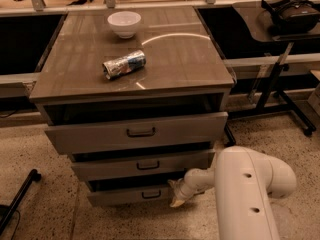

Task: Open bottom drawer

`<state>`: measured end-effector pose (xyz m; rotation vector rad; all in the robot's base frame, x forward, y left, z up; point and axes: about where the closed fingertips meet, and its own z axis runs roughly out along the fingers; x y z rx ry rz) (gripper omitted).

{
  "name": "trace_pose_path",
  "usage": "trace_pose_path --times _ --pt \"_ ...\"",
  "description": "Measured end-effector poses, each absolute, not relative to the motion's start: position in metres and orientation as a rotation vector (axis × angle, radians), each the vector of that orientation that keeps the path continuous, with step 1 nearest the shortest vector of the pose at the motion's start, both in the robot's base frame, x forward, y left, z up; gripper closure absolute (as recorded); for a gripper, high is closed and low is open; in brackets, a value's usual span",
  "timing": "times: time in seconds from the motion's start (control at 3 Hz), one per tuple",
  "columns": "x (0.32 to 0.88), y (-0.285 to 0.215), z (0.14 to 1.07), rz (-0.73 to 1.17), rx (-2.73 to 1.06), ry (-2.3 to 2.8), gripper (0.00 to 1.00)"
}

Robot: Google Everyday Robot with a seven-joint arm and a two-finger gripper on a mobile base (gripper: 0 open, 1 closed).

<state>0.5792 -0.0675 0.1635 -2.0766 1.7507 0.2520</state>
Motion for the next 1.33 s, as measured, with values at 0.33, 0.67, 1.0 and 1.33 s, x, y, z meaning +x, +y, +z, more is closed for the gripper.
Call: trace_pose_path --times 0.33,0.67,1.0,1.33 --pt "0.54 -0.059 0.188 0.345 -2.091 1.668 0.72" --pt "0.517 -0.049 0.206 0.411 -2.099 1.588 0.97" --pt "0.515 -0.05 0.205 0.411 -2.099 1.588 1.0" --pt "0.515 -0.05 0.205 0.412 -2.099 1.588 1.0"
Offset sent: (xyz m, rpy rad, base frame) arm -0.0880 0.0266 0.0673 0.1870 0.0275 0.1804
